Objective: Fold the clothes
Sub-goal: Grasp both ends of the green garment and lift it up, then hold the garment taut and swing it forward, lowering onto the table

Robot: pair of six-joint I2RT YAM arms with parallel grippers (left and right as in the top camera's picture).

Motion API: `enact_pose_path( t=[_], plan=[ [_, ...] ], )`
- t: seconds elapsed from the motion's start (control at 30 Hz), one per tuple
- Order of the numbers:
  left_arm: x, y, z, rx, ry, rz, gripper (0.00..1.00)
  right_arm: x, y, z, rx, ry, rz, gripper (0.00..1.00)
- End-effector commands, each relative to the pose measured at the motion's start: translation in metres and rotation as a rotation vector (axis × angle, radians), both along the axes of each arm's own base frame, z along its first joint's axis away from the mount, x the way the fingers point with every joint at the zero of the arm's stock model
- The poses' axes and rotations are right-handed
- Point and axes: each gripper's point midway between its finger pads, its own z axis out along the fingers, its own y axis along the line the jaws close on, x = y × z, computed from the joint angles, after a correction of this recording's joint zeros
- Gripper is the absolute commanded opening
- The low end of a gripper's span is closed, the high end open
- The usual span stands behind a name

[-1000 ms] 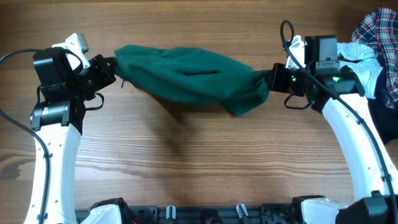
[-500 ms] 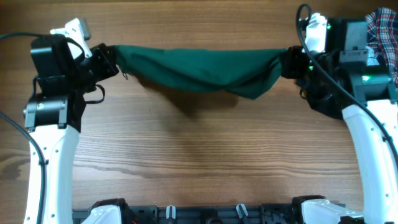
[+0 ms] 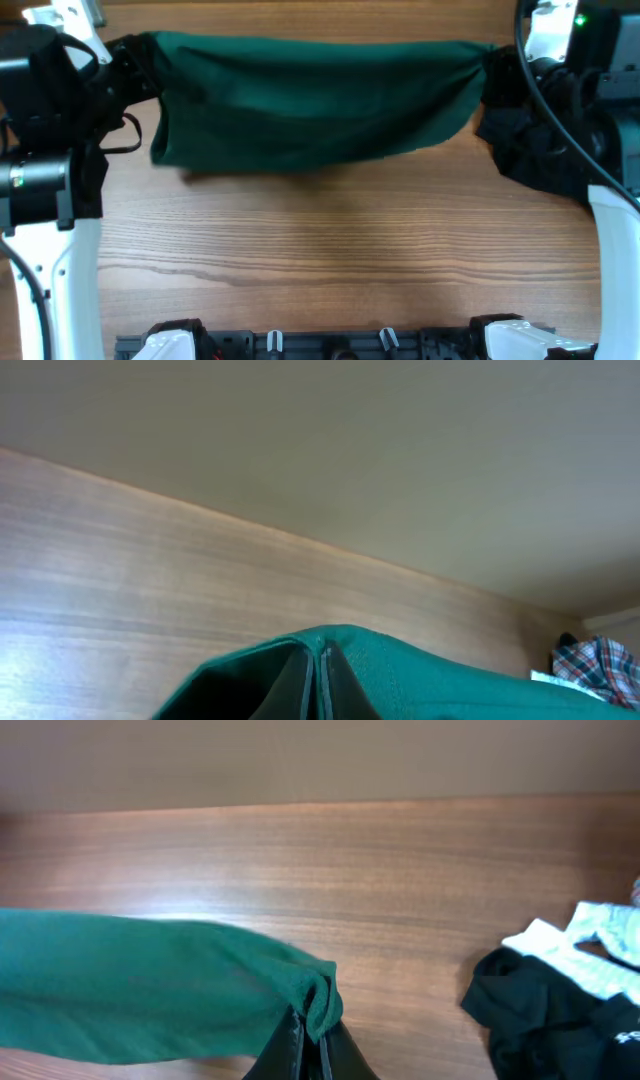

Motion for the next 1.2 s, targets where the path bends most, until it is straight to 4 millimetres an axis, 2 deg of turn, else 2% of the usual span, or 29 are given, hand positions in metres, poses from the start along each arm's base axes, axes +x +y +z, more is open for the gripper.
enact_pose_path(
  t=[0.0, 0.23, 0.53, 0.63, 0.8, 0.97, 1.17],
  plan=[
    [-0.012, 0.006, 0.033, 0.046, -0.082, 0.030, 0.04, -0.010, -0.011, 0.040, -0.043, -0.101, -0.034, 0.04],
    [-0.026, 0.005, 0.049, 0.049, -0.129, 0.032, 0.04, -0.030, -0.026, 0.057, -0.087, -0.103, -0.095, 0.04],
    [-0.050, -0.003, 0.073, 0.047, -0.202, 0.015, 0.04, -0.059, -0.028, 0.092, -0.064, -0.196, -0.107, 0.04],
    [-0.060, -0.010, 0.081, 0.046, -0.230, -0.004, 0.04, -0.072, -0.031, 0.097, -0.059, -0.197, -0.125, 0.04],
    [-0.080, -0.024, 0.093, 0.042, -0.271, -0.048, 0.04, -0.089, -0.035, 0.096, -0.070, -0.162, -0.136, 0.04],
    [-0.096, -0.032, 0.091, 0.039, -0.258, -0.073, 0.04, -0.106, -0.038, 0.094, -0.059, -0.147, -0.156, 0.04],
    [-0.111, -0.030, 0.084, 0.041, -0.227, -0.068, 0.04, -0.137, -0.043, 0.104, -0.043, -0.190, -0.183, 0.04]
  ],
)
